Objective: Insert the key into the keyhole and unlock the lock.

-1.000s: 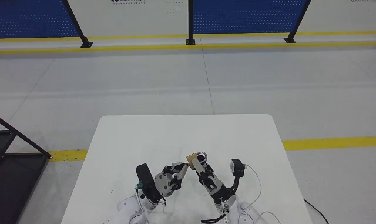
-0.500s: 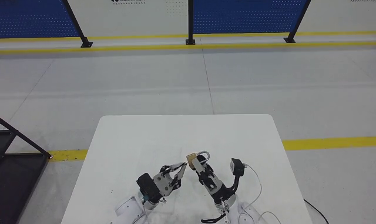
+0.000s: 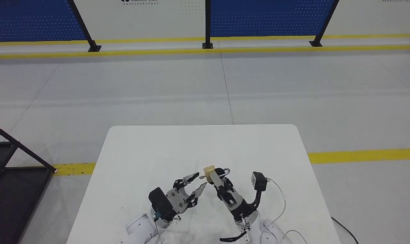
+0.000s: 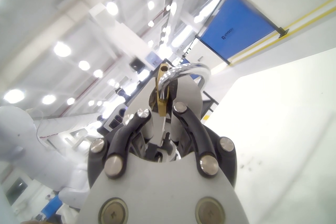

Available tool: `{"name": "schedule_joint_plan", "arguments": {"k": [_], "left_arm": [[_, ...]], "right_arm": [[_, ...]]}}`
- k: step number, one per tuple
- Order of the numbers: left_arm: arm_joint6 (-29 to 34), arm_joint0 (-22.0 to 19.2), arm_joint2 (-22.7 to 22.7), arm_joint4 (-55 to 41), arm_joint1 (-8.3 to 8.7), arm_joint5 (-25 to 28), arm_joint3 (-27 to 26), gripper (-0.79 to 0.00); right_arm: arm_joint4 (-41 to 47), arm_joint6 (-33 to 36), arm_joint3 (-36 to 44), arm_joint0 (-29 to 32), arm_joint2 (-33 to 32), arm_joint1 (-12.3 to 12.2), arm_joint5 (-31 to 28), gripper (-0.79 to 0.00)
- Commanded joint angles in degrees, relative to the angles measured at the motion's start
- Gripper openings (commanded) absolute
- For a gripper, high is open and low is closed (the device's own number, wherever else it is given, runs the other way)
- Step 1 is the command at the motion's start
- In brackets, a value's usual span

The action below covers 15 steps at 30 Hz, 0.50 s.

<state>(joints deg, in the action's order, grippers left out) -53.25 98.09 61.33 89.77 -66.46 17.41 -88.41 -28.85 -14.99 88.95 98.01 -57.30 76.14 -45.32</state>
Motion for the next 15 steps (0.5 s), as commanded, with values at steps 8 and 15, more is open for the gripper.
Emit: {"name": "schedule_joint_plan", "arguments": {"k": [8, 15], "left_arm": [[7.1, 3.31, 7.01, -14.36, 2.04, 19.92, -2.44, 0.0], [18.04, 12.66, 25.42, -24.14, 5.32, 28.16, -8.61, 0.0]], "right_arm": [[-1.24, 3.09, -1.75, -1.54, -1.22, -0.13, 6.05, -0.785], [-2.92, 21.93, -3.74, -8.05, 3.94, 0.49, 19.77, -0.785]]}}
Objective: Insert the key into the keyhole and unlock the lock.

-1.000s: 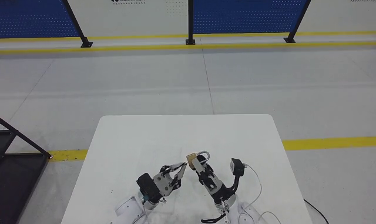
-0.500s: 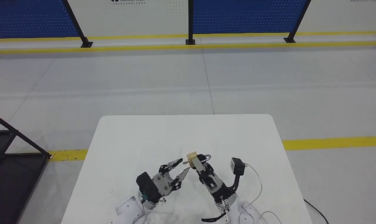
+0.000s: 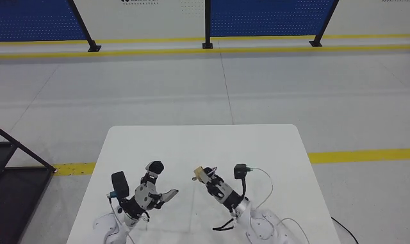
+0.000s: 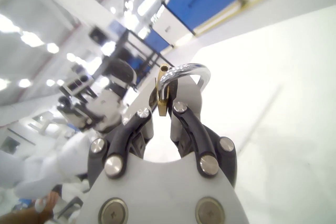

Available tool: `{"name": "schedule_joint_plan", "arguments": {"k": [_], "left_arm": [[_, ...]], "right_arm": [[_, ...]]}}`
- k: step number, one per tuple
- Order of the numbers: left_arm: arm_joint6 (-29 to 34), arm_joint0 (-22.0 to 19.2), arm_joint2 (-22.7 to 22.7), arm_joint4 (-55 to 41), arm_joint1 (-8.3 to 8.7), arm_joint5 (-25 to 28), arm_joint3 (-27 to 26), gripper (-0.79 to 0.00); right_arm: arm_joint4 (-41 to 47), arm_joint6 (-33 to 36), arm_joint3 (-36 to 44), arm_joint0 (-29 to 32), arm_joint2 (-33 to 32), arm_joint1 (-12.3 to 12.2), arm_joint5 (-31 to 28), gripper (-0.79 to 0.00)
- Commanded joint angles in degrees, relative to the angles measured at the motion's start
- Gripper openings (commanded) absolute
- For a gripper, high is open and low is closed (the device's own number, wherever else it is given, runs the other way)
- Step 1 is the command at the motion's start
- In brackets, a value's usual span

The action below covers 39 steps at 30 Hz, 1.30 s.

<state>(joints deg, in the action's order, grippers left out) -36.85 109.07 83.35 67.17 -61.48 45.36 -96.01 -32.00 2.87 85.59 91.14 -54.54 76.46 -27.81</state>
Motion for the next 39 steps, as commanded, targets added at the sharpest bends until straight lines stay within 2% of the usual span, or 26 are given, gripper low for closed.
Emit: {"name": "schedule_joint_plan", "arguments": {"k": [1, 3, 6, 14, 16, 17, 18, 19, 33, 39], "left_arm": [[2.21, 2.61, 4.69, -2.7, 0.49, 0.5, -1.33, 0.0], [4.64, 4.99, 8.07, -5.81, 0.88, 1.21, -2.43, 0.0], [4.91, 5.46, 8.91, -6.34, 0.93, 0.7, -2.58, 0.0], [4.91, 5.46, 8.91, -6.34, 0.93, 0.7, -2.58, 0.0], [4.91, 5.46, 8.91, -6.34, 0.93, 0.7, -2.58, 0.0], [4.91, 5.46, 8.91, -6.34, 0.93, 0.7, -2.58, 0.0], [4.91, 5.46, 8.91, -6.34, 0.93, 0.7, -2.58, 0.0], [4.91, 5.46, 8.91, -6.34, 0.93, 0.7, -2.58, 0.0], [4.91, 5.46, 8.91, -6.34, 0.93, 0.7, -2.58, 0.0], [4.91, 5.46, 8.91, -6.34, 0.93, 0.7, -2.58, 0.0]], "right_arm": [[-0.17, 6.3, -0.61, -2.08, 2.09, 0.32, 3.72, -0.785], [0.37, 12.15, -1.71, -4.89, 5.09, 1.02, 7.85, -0.785], [-1.11, 16.69, -3.99, -8.22, 9.22, 2.13, 13.28, -0.785], [-7.33, 20.57, -9.67, -12.98, 15.97, 4.19, 22.82, -0.785], [-8.47, 20.28, -10.02, -13.36, 16.53, 4.39, 23.93, -0.563], [-8.64, 20.1, -9.92, -13.31, 16.64, 4.42, 24.13, -0.413], [-9.18, 20.03, -9.73, -13.23, 16.7, 4.39, 24.43, -0.172], [-10.08, 19.87, -9.33, -13.12, 16.71, 4.31, 24.88, 0.0], [-20.3, 23.36, 2.7, -7.48, 13.75, 1.54, 29.29, 0.0], [-31.11, 22.72, 14.14, -0.62, 9.38, -1.46, 28.65, 0.0]]}}
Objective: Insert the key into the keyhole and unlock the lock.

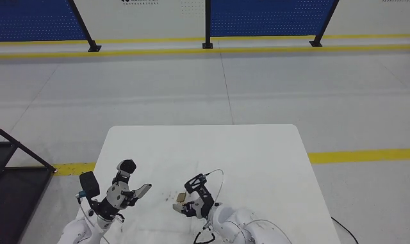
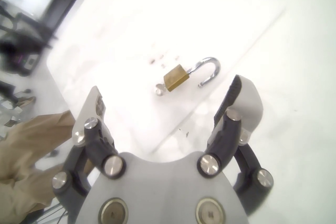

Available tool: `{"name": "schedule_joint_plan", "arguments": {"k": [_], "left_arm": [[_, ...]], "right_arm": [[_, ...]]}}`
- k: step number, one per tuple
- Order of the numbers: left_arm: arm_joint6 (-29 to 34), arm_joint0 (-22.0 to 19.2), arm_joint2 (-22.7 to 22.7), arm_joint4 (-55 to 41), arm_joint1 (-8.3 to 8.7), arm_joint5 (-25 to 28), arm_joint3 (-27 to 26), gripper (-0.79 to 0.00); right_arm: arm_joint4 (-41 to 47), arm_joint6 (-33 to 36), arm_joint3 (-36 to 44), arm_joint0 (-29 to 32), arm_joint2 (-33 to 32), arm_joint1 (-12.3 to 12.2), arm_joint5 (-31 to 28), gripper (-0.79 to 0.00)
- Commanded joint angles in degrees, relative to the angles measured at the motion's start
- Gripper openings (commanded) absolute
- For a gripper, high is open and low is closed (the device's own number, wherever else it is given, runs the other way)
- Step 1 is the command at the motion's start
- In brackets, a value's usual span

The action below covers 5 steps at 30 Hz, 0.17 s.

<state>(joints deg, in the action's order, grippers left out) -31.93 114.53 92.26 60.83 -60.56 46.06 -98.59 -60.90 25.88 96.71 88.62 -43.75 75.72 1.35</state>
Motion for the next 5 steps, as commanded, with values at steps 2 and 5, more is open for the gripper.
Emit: {"name": "schedule_joint_plan", "arguments": {"k": [2, 5], "left_arm": [[0.0, 0.0, 0.0, 0.0, 0.0, 0.0, 0.0, 0.0], [0.0, 0.0, 0.0, 0.0, 0.0, 0.0, 0.0, 0.0]], "right_arm": [[-5.35, -0.94, 8.84, 6.32, -4.69, -2.27, -2.25, 0.0], [-8.04, -3.03, 18.21, 13.93, -10.91, -4.48, -5.69, 0.0]]}}
